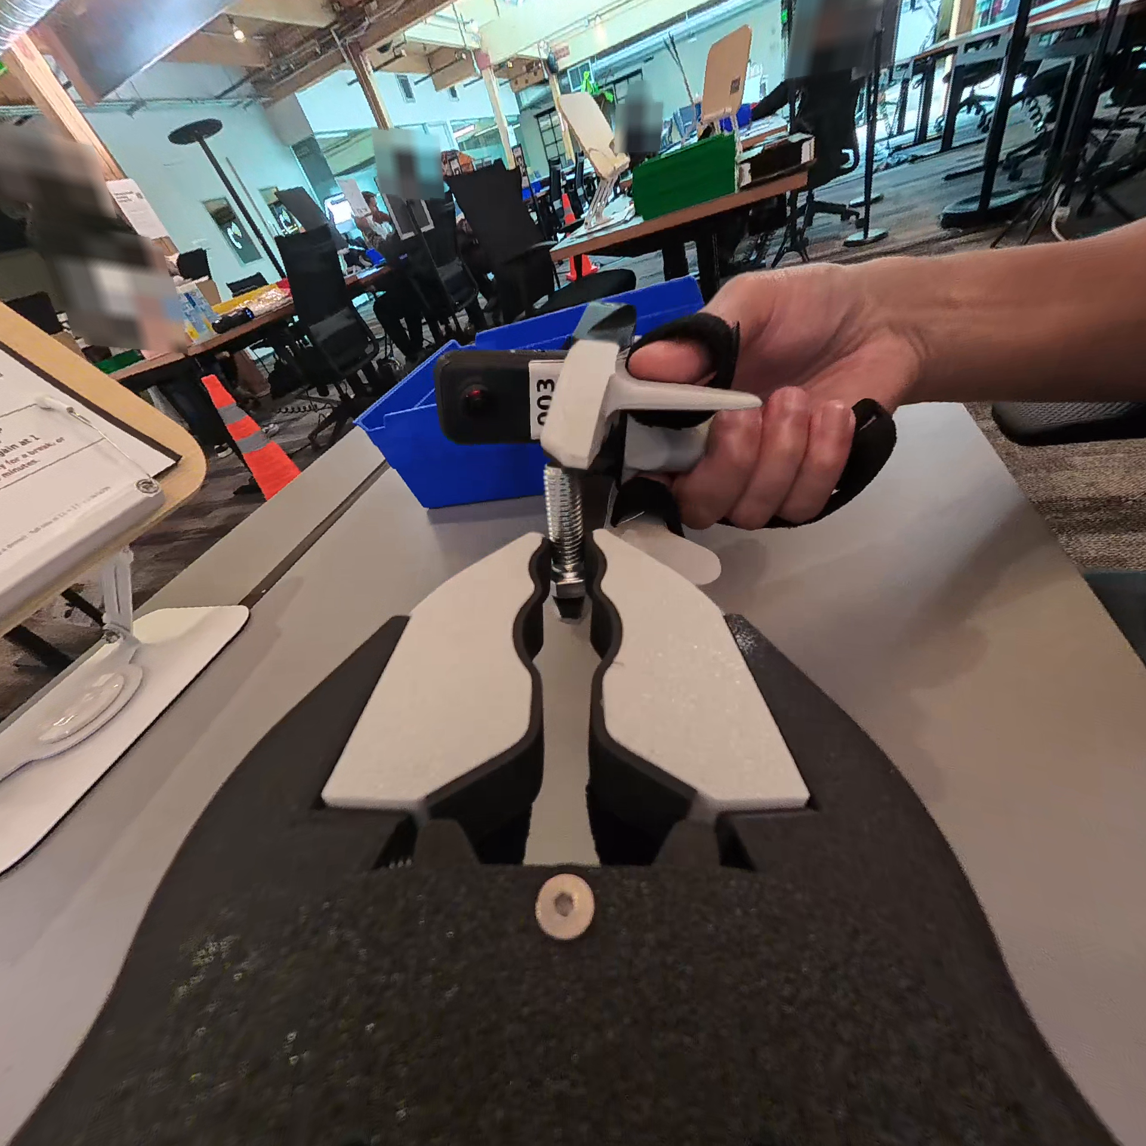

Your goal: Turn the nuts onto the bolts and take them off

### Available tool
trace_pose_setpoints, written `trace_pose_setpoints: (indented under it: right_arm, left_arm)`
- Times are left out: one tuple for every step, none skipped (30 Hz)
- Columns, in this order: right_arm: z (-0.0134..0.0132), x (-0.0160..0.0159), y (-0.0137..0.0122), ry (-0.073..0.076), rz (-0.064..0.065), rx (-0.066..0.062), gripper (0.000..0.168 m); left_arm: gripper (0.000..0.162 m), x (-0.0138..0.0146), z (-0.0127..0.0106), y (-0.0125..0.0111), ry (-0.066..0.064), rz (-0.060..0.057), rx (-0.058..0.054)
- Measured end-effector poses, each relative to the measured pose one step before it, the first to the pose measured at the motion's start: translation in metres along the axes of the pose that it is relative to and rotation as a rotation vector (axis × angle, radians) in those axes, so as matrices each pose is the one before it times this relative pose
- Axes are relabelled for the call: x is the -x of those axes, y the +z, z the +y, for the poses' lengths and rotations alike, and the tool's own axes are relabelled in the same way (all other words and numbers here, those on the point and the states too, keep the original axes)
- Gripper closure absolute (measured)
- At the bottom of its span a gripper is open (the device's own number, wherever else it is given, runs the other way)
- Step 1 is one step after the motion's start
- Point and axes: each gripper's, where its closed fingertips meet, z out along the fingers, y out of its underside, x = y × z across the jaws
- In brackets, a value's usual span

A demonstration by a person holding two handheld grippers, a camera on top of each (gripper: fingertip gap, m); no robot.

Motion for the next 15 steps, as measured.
trace_pose_setpoints:
  right_arm:
    - [0.00023,-0.00050,-0.00020,-0.0003,0.0017,0.0008,0.127]
    - [0.00007,-0.00003,-0.00004,0.0005,0.0005,0.0005,0.127]
    - [-0.00050,0.00023,-0.00006,-0.0002,0.0008,-0.0012,0.127]
    - [-0.00172,0.00076,-0.00088,-0.0030,0.0025,-0.0091,0.127]
    - [-0.00125,0.00089,-0.00142,-0.0063,0.0066,-0.0036,0.127]
    - [-0.00045,0.00097,-0.00172,-0.0163,0.0150,0.0026,0.127]
    - [-0.00066,0.00040,-0.00203,-0.0288,0.0279,0.0025,0.127]
    - [-0.00079,-0.00048,-0.00228,-0.0408,0.0448,0.0052,0.127]
    - [-0.00148,-0.00017,-0.00289,-0.0572,0.0570,0.0049,0.127]
    - [-0.00344,0.00242,-0.00373,-0.0730,0.0562,0.0013,0.127]
    - [-0.00530,0.00486,-0.00560,-0.0853,0.0580,0.0022,0.127]
    - [-0.00847,0.00493,-0.00890,-0.1011,0.0743,-0.0002,0.127]
    - [-0.01247,0.00197,-0.01370,-0.1224,0.1000,-0.0080,0.127]
    - [-0.01556,-0.00682,-0.01893,-0.1238,0.1408,-0.0102,0.127]
    - [-0.01681,-0.01945,-0.02308,-0.0988,0.1826,-0.0091,0.127]
  left_arm:
    - [0.153,-0.00033,0.00057,0.00029,-0.0064,0.0010,0.0018]
    - [0.153,0.00011,0.00003,0.00005,-0.0062,-0.0045,-0.0005]
    - [0.153,0.00046,-0.00026,-0.00041,-0.0079,-0.0136,0.0026]
    - [0.143,0.00201,-0.00078,-0.00173,-0.0164,-0.0291,0.0043]
    - [0.130,0.00102,-0.00165,-0.00308,-0.0407,-0.0255,0.0000]
    - [0.121,-0.00161,-0.00084,-0.00385,-0.0716,-0.0037,0.0041]
    - [0.116,-0.00079,0.00236,-0.00370,-0.0997,-0.0033,0.0157]
    - [0.109,0.00271,0.00665,-0.00273,-0.1135,-0.0226,0.0300]
    - [0.102,0.00513,0.00933,-0.00145,-0.1063,-0.0309,0.0348]
    - [0.095,0.00342,0.00838,-0.00056,-0.0816,-0.0150,0.0266]
    - [0.097,0.00167,0.00455,-0.00035,-0.0522,-0.0051,0.0021]
    - [0.097,0.00151,0.00085,-0.00087,-0.0307,-0.0097,-0.0124]
    - [0.097,0.00016,-0.00240,-0.00109,-0.0107,-0.0058,-0.0237]
    - [0.098,0.00073,-0.00224,-0.00079,0.0003,-0.0086,-0.0164]
    - [0.098,0.00074,0.00046,-0.00030,0.0055,-0.0060,0.0003]
